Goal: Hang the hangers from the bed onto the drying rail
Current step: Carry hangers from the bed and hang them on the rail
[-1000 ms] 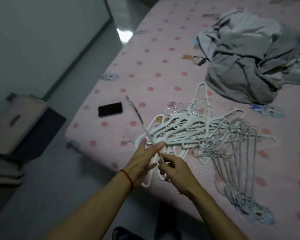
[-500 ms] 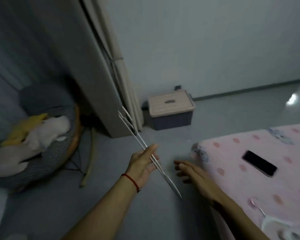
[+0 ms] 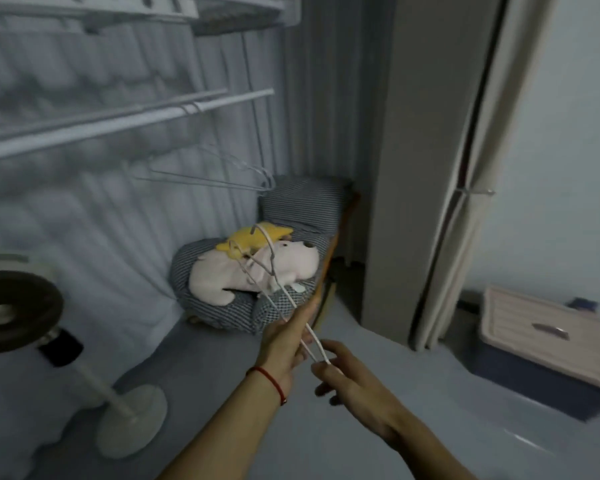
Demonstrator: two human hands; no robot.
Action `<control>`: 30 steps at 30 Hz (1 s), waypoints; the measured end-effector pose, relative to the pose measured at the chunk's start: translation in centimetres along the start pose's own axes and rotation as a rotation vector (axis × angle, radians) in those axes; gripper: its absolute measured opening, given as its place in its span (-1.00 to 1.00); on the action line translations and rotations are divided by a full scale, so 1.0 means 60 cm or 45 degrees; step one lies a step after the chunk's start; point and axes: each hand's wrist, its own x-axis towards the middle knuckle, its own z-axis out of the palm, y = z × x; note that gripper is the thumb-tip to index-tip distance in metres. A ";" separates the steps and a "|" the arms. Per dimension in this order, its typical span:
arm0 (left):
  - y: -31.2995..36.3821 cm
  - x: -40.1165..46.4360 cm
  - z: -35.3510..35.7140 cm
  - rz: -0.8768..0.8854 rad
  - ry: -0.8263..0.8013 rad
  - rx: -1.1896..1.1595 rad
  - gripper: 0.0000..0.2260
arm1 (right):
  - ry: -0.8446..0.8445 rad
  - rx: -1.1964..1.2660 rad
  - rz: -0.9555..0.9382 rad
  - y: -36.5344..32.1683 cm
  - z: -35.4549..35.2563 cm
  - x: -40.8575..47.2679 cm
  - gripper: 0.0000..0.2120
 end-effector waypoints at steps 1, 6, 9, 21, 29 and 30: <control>0.013 0.013 -0.019 -0.004 0.041 0.009 -0.75 | -0.035 0.004 -0.008 -0.015 0.014 0.024 -0.71; 0.091 0.068 -0.104 -0.041 0.280 0.038 -0.38 | -0.234 0.064 -0.116 -0.083 0.056 0.141 -0.70; 0.145 0.088 -0.141 -0.027 0.395 0.124 -0.40 | -0.298 0.094 -0.214 -0.117 0.066 0.208 -0.74; 0.412 0.143 -0.297 0.984 1.235 0.920 -0.54 | -0.312 0.139 -0.154 -0.276 0.005 0.470 -0.59; 0.589 0.256 -0.403 1.055 1.446 1.981 -0.48 | -0.353 -0.140 -0.290 -0.425 -0.039 0.554 -0.43; 0.597 0.268 -0.415 1.036 1.439 2.045 -0.46 | -0.369 -0.176 -0.273 -0.443 -0.041 0.560 -0.43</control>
